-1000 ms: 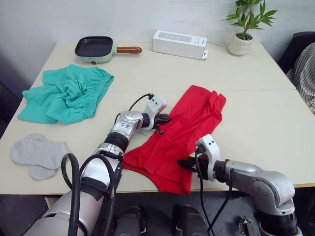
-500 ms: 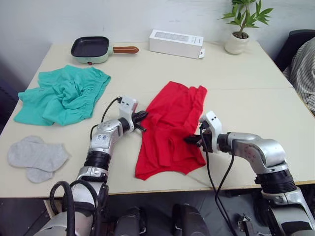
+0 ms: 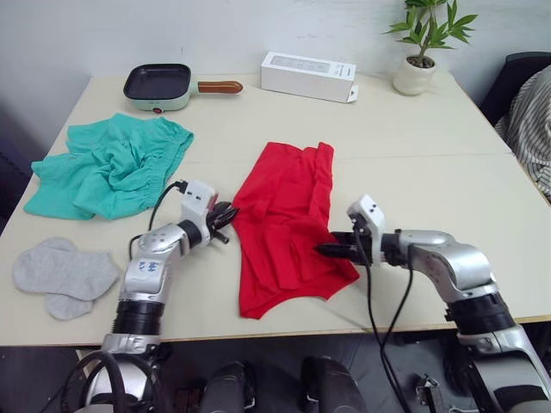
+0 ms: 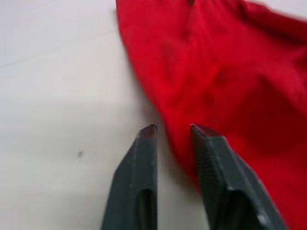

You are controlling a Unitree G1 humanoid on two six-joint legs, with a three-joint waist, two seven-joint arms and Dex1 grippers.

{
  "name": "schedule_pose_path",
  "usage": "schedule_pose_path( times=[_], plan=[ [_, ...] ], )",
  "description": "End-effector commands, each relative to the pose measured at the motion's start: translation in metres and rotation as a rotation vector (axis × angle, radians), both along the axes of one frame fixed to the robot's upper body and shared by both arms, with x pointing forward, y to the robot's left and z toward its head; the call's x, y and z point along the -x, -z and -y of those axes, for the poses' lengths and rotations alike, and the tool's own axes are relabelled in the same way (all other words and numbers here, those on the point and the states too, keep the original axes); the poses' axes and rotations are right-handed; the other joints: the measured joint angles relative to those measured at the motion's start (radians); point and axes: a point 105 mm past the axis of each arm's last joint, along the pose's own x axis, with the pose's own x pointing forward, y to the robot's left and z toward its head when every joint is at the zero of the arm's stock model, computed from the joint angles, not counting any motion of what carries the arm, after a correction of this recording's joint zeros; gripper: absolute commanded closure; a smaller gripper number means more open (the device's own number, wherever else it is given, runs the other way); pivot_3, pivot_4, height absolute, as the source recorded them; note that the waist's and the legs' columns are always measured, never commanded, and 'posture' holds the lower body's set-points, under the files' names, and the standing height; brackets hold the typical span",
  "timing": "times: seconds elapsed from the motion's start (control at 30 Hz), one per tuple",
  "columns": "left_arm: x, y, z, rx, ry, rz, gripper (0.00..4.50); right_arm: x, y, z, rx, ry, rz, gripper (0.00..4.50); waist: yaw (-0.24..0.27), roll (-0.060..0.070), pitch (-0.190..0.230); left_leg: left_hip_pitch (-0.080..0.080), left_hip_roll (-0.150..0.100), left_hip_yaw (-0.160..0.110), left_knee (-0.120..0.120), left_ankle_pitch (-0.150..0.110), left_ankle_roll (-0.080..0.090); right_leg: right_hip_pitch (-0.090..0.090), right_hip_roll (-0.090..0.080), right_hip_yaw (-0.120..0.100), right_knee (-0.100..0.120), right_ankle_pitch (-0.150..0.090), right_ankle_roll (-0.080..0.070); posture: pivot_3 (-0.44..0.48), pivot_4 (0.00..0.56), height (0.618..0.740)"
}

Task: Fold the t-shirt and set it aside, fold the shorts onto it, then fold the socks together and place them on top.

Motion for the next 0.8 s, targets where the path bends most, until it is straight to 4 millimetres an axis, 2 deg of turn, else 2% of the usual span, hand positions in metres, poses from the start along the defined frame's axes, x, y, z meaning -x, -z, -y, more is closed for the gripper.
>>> schedule_pose_path(
  times=[0.03, 0.1, 0.13, 0.23, 0.3, 0.37, 0.47, 0.57, 0.7, 0.73, 0.8],
  plan=[
    [0.033, -0.017, 0.006, -0.191, 0.249, 0.087, 1.95, 0.004, -0.035, 0.028, 0.173, -0.1, 0.429, 0.93, 0.0, 0.0, 0.0, 0.0, 0.0, 0.001, -0.001, 0.0, 0.0, -0.001, 0.0, 0.0, -0.001, 0.0, 0.0, 0.0, 0.15, 0.74],
    [0.046, -0.023, -0.004, -0.318, 0.324, 0.136, 1.3, 0.011, -0.036, 0.041, 0.268, -0.173, 0.559, 0.19, -0.001, 0.0, 0.001, 0.001, -0.001, 0.003, -0.004, -0.003, -0.005, -0.001, 0.001, 0.0, -0.002, 0.0, 0.0, 0.0, 0.15, 0.74],
    [0.05, -0.026, -0.009, -0.364, 0.35, 0.167, 0.98, 0.013, -0.037, 0.045, 0.29, -0.192, 0.615, 0.0, -0.001, 0.0, 0.001, 0.003, -0.001, 0.004, -0.005, -0.004, -0.006, 0.0, 0.001, 0.0, -0.003, 0.0, 0.0, 0.0, 0.15, 0.74],
    [0.067, -0.014, -0.015, -0.536, 0.52, 0.245, 0.03, 0.019, -0.022, 0.055, 0.423, -0.32, 0.757, 0.0, -0.002, 0.001, 0.001, 0.004, 0.001, 0.004, -0.006, -0.003, -0.008, 0.0, 0.0, 0.0, -0.003, 0.0, 0.0, 0.0, 0.15, 0.74],
    [0.078, 0.001, -0.015, -0.604, 0.634, 0.287, 0.03, 0.02, -0.008, 0.058, 0.493, -0.396, 0.812, 0.0, -0.004, 0.001, 0.001, 0.005, 0.001, 0.004, -0.006, -0.003, -0.008, 0.0, 0.0, 0.0, -0.003, 0.0, 0.0, 0.0, 0.15, 0.74],
    [0.083, 0.007, -0.014, -0.621, 0.689, 0.327, 0.03, 0.02, 0.0, 0.06, 0.524, -0.439, 0.842, 0.0, -0.005, 0.003, 0.003, 0.006, 0.001, 0.005, -0.006, -0.002, -0.008, 0.0, 0.0, 0.001, -0.002, 0.0, 0.0, 0.0, 0.15, 0.74],
    [0.1, 0.02, -0.001, -0.589, 0.856, 0.36, 0.03, 0.02, 0.016, 0.056, 0.547, -0.504, 0.88, 0.0, -0.005, 0.004, 0.003, 0.006, 0.001, 0.005, -0.005, 0.001, -0.002, 0.0, -0.001, 0.002, -0.002, 0.0, 0.0, 0.0, 0.15, 0.74],
    [0.098, 0.033, 0.004, -0.637, 0.903, 0.422, 0.03, 0.025, 0.029, 0.038, 0.534, -0.615, 0.949, 0.0, -0.007, 0.004, 0.002, 0.009, 0.001, 0.005, -0.004, 0.001, -0.002, 0.003, -0.001, 0.002, -0.002, 0.0, 0.0, 0.0, 0.15, 0.74],
    [0.091, 0.034, 0.017, -0.648, 0.929, 0.512, 0.03, 0.027, 0.033, 0.019, 0.491, -0.689, 1.001, 0.0, -0.008, 0.006, 0.001, 0.02, 0.001, 0.004, -0.006, 0.0, -0.002, 0.015, -0.002, 0.004, -0.004, 0.0, -0.001, 0.0, 0.15, 0.74],
    [0.089, 0.034, 0.021, -0.654, 0.937, 0.538, 0.03, 0.027, 0.034, 0.015, 0.481, -0.702, 1.009, 0.0, -0.007, 0.007, 0.001, 0.023, 0.002, 0.002, -0.007, -0.004, -0.007, 0.019, -0.002, 0.005, -0.004, -0.001, -0.001, 0.0, 0.15, 0.74],
    [0.087, 0.036, 0.031, -0.652, 0.957, 0.568, 0.03, 0.029, 0.036, 0.006, 0.46, -0.726, 1.034, 0.0, -0.003, 0.007, 0.0, 0.024, 0.002, 0.001, -0.006, -0.005, -0.007, 0.02, -0.003, 0.006, -0.004, -0.001, -0.001, 0.0, 0.15, 0.74]
  ],
)
